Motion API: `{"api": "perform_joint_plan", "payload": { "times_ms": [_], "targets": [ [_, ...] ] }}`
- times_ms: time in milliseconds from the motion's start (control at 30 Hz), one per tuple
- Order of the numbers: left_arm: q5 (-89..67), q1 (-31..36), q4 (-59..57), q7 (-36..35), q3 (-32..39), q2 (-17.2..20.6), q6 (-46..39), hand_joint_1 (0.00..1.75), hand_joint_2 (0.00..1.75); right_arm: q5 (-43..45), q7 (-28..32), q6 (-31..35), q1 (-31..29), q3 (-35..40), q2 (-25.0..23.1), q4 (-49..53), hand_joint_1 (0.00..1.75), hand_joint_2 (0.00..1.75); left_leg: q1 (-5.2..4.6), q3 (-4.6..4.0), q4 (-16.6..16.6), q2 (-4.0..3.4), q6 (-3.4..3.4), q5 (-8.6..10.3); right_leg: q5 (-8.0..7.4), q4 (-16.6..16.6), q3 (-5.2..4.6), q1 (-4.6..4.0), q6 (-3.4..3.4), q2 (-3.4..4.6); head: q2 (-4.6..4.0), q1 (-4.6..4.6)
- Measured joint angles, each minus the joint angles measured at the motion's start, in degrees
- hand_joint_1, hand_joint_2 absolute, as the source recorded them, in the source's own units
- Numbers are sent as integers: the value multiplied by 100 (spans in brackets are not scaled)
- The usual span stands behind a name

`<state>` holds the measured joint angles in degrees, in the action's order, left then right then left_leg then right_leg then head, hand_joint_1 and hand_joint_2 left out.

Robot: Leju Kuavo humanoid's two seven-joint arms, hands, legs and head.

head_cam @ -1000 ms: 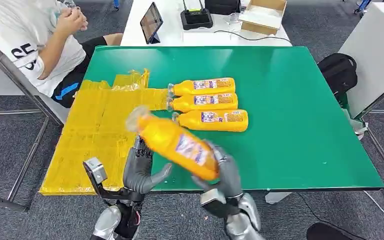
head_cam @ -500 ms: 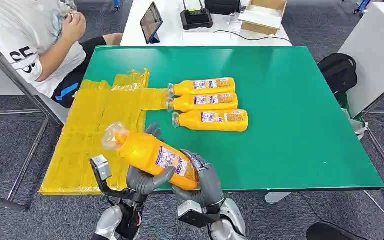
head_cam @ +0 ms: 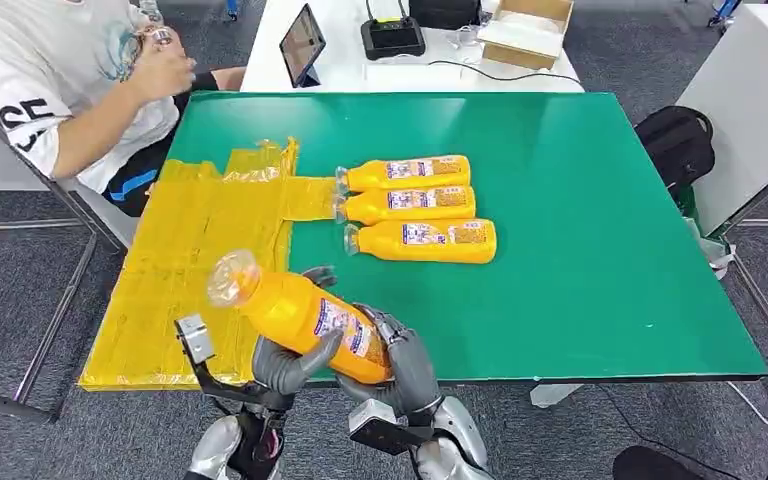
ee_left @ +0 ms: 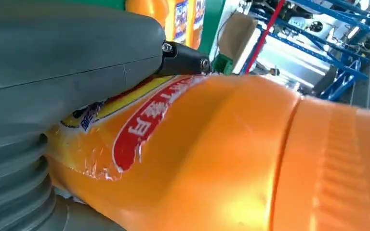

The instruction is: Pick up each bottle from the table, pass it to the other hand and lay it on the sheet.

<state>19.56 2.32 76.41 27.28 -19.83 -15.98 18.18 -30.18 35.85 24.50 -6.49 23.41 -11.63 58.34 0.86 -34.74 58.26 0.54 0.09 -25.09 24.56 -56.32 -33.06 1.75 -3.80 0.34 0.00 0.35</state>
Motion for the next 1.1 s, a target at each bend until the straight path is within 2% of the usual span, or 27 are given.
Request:
{"api": "perform_joint_plan", "payload": {
  "times_ms": [300, 333, 367, 400, 433, 633, 867, 1100],
  "targets": [
    [153, -37, 0, -24, 63, 0, 59, 175, 175, -20, -2, -4, -27, 48, -4, -101, 175, 175, 0, 0, 0, 0, 0, 0, 0, 0, 0, 0, 0, 0, 0, -2],
    [133, -41, 0, -20, 63, 0, 48, 175, 175, -20, -2, -4, -27, 50, -4, -107, 169, 175, 0, 0, 0, 0, 0, 0, 0, 0, 0, 0, 0, 0, 0, 0],
    [53, -45, 0, -3, 63, 0, -14, 175, 175, -20, -9, -7, -27, 52, -4, -111, 10, 175, 0, 0, 0, 0, 0, 0, 0, 0, 0, 0, 0, 0, 0, -2],
    [-57, -45, 0, 29, 61, 0, -132, 175, 175, -15, -26, -15, -26, 50, -4, -116, 0, 175, 0, 0, 0, 1, 0, 0, 0, 0, -1, 0, 0, 0, 0, 0],
    [-328, -45, 0, 98, 51, 0, -396, 175, 175, 13, -57, -53, -25, 50, -4, -123, 0, 0, 0, 0, 0, 0, 0, 0, 0, 0, 0, 0, 0, 0, 0, 0],
    [-1364, 11, -2, 240, -15, -7, -1504, 175, 175, 368, -175, -507, 90, 50, -20, -41, 0, 0, 0, 0, 0, -2, 0, 0, 0, 0, -2, 0, 0, 1, 0, 0],
    [-2063, 397, -59, 430, 341, 26, -2589, 175, 175, 736, -293, -900, 237, 48, 13, 871, 0, 0, 1, 0, 0, -1, -2, 3, -1, -2, 0, 0, 1, 1, 0, 0],
    [-2196, 731, -109, 489, 691, 142, -2841, 175, 175, 839, -315, -927, 282, 41, 63, 1359, 0, 0, 1, 0, 0, -1, -2, 3, -1, -2, 0, 0, 0, 1, 0, 0]
  ]
}}
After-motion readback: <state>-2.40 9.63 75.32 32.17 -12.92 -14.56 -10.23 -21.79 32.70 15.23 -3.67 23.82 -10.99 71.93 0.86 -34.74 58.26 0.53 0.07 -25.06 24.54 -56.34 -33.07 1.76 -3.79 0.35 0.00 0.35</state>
